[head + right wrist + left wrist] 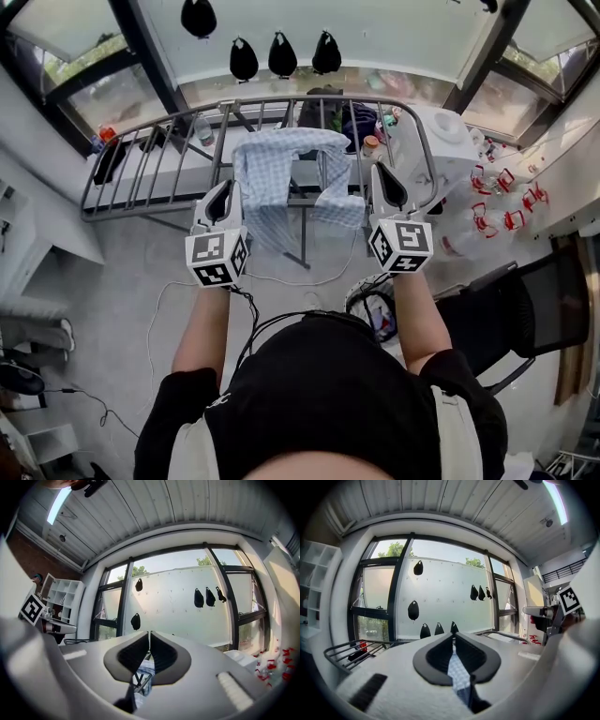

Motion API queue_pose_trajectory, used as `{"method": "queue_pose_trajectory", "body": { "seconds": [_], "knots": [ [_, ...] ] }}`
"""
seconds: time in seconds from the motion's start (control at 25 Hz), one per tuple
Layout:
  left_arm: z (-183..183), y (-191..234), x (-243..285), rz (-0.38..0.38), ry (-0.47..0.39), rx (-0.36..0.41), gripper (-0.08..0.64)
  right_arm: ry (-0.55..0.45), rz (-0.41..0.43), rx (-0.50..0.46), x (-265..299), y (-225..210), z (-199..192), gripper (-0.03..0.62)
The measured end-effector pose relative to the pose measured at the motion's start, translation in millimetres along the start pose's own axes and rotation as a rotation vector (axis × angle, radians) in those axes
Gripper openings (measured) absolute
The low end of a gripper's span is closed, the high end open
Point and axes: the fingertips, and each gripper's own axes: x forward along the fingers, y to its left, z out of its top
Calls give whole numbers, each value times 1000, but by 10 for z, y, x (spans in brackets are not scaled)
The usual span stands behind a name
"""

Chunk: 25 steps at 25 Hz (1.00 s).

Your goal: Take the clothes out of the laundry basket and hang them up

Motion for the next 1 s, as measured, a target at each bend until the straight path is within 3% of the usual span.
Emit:
{"method": "queue_pose_trajectory", "body": {
  "seconds": [0.04,0.24,0.56,0.76,1.0],
  "knots": [
    [-50,-33,-87,0,5,-1,0,0,-3,-2,-97,50,-32,12],
    [-279,-207,-466,-18,39,27,0,8,-12,29,-491,253,-190,9],
    [-341,-462,-953,-55,51,44,2,36,-42,21,-1090,389,-201,9],
    [-401,-789,-1099,-138,64,64,2,56,-114,11,-1589,314,-220,9],
    [-498,-1542,-1042,-297,87,121,2,107,-269,8,-2297,-142,-284,9]
  ]
}}
